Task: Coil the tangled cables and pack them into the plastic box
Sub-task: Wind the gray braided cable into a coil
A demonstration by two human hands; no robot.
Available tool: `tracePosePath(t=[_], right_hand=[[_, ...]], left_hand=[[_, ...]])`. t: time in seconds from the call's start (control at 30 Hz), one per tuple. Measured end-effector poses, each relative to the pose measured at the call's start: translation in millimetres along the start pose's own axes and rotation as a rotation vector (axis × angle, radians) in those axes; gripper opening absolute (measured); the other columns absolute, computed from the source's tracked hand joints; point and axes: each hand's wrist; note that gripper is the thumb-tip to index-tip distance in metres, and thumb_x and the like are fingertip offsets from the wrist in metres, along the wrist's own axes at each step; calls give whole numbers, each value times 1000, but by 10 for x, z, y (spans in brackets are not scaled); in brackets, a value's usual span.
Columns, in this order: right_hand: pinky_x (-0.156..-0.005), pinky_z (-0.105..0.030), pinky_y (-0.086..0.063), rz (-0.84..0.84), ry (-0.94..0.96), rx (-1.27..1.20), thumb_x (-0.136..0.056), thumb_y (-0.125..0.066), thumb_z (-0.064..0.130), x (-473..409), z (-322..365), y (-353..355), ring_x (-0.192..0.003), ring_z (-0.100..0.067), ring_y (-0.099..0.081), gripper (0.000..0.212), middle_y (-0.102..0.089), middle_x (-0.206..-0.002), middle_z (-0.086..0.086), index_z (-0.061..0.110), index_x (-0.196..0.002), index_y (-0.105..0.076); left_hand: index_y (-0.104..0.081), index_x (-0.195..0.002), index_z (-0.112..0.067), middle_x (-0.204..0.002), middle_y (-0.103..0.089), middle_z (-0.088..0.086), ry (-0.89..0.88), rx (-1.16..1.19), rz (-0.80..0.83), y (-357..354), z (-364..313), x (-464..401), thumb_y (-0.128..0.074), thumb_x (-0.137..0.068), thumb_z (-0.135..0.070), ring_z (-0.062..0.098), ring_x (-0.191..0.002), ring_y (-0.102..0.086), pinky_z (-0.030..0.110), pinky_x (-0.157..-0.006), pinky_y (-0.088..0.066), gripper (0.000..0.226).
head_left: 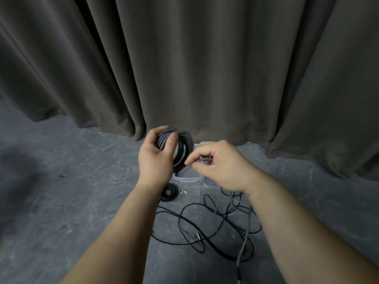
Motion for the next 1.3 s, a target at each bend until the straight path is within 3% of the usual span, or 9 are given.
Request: tracePosePath(t=[0.07, 0.2, 0.33, 0.53, 0.73, 0.9, 1.07, 1.2, 1.3], right_hand=[[-72, -7, -41, -76, 46, -124, -83, -69, 1, -14, 11, -6, -75, 6, -61, 21, -65, -74, 20, 22, -82, -73], [-81, -25, -51, -300, 81, -203, -76, -75, 17, -68, -75, -88, -83, -7, -65, 21, -67, -80, 13, 36, -80, -68], [-81, -22, -49, -429, 57, -131, -72, -82, 18, -85, -143, -82, -85, -6, -61, 23, -59, -87, 11, 32, -84, -67], [-75, -26, -49, -454, -48, -28, -68, -84, 29, -82, -166, -106, -82, -5, -58, 28, -55, -88, 9, 31, -85, -61], [-68, -8, -41, -516, -81, 46, -66, -84, 31, -69, -205, -78, -79, 3, -56, 26, -52, -88, 10, 28, -86, -68], [-79, -4, -39, -535, -25, -91, -90, -66, 18, -87, -288, -47, -86, 10, -56, 18, -55, -96, 10, 15, -106, -74], [-79, -20, -51, -557, -23, -270, -89, -66, 11, -85, -283, 32, -82, -6, -66, 12, -72, -89, 0, 18, -90, -74], [-67, -25, -52, -569, -44, -340, -88, -68, 12, -78, -295, 27, -66, -5, -61, 17, -68, -68, 7, 22, -75, -68], [-69, -29, -53, -591, -62, -366, -88, -68, 16, -83, -316, 10, -68, -6, -62, 17, -69, -69, 7, 24, -73, -69]], left_hand=[[-65, -103, -26, -81, -65, -1, 62, 99, 83, -34, -22, 37, -65, -90, -28, 16, -71, -58, 35, -77, -48, 13], [-67, -95, -26, -101, -72, 7, 191, 289, 137, -148, -59, 126, -64, -84, -35, 22, -94, -67, 33, -85, -54, 15], [-66, -98, -17, -78, -64, 2, 285, 399, 175, -242, -158, 221, -47, -101, -23, 9, -52, -48, 20, -46, -42, 20], [-70, -102, -16, -69, -63, -2, 274, 300, 214, -292, -178, 328, -34, -103, -39, 9, -54, -47, 25, -51, -40, 42], [-65, -96, -13, -68, -50, 3, 289, 362, 256, -296, -220, 346, -46, -98, -41, 9, -52, -39, 26, -52, -36, 34], [-63, -104, -13, -68, -47, 1, 299, 446, 229, -264, -251, 267, -50, -99, -26, 6, -54, -38, 21, -49, -36, 19], [-62, -100, -11, -56, -42, -5, 326, 546, 255, -221, -272, 227, -47, -100, -25, 5, -47, -34, 19, -45, -35, 21], [-64, -100, -12, -58, -42, -3, 318, 531, 297, -224, -274, 254, -51, -98, -24, 8, -47, -33, 21, -45, -35, 18], [-61, -104, -11, -55, -44, -6, 271, 505, 316, -221, -277, 273, -57, -94, -10, 7, -43, -33, 22, -45, -37, 11]])
Point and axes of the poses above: each hand's wrist, its own x-axis away from the middle knuckle, its own y-axis out of the back of the hand, z = x × y
